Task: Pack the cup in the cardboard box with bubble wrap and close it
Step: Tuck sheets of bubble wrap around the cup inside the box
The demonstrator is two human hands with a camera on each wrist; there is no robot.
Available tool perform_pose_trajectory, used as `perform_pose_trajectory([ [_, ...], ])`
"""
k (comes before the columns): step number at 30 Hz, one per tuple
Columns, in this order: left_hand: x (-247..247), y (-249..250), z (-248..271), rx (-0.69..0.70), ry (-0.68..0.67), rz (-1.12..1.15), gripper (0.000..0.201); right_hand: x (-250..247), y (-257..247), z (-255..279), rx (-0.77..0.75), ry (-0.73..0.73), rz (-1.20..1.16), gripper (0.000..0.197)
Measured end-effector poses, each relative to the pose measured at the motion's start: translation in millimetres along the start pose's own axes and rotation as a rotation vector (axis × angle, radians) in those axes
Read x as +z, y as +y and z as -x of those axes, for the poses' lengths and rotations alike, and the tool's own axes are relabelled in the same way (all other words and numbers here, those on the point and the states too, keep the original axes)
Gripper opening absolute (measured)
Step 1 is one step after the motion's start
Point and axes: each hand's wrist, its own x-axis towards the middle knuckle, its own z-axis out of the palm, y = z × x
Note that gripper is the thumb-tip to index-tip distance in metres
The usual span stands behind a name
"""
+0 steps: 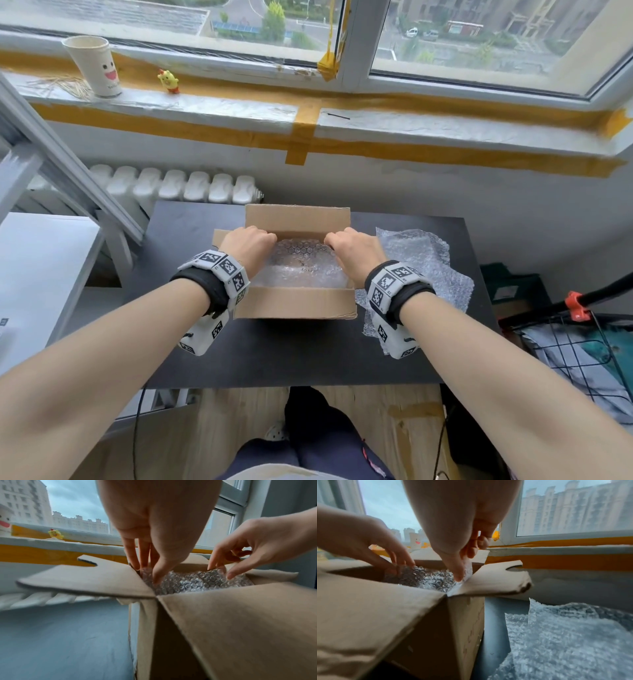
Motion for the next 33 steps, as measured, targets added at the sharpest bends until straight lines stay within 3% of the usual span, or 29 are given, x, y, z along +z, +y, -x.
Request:
perform_pose_trajectory([
  [7, -0.8, -10.3, 11.0, 0.098, -0.048, 0.212, 0.039, -0.8, 6.0, 14.3, -0.054, -0.137, -0.125, 0.027],
  [10, -7.3, -1.9, 20.1, 0.123, -0.174, 0.234, 0.05, -4.3, 0.3, 20.4, -0.056, -0.246, -0.154, 0.034],
  [13, -9.6, 7.2, 27.1, 0.099, -0.229, 0.24, 0.041, -10.3, -8.2, 24.5, -0.035, -0.359, -0.193, 0.045],
  [19, -7.1, 14.9, 35.6, 0.063, -0.405, 0.246, 0.038, -19.8, -25.3, 28.6, 0.038, -0.504, -0.276, 0.037],
  [25, 1.4, 24.0, 35.4, 0.081, -0.5, 0.139, 0.039, -13.5, -31.1, 26.9, 0.017, -0.681, -0.211, 0.032],
  [28, 5.2, 25.3, 32.3, 0.102, -0.565, 0.013, 0.045, -7.6, -30.6, 26.3, -0.02, -0.698, -0.132, 0.034],
  [30, 7.9, 26.2, 31.4, 0.122, -0.568, -0.053, 0.042, -3.2, -30.6, 25.2, -0.054, -0.705, -0.059, 0.043],
  [33, 13.6, 27.2, 28.0, 0.132, -0.566, -0.087, 0.037, 3.2, -30.7, 22.4, -0.079, -0.687, 0.003, 0.043],
])
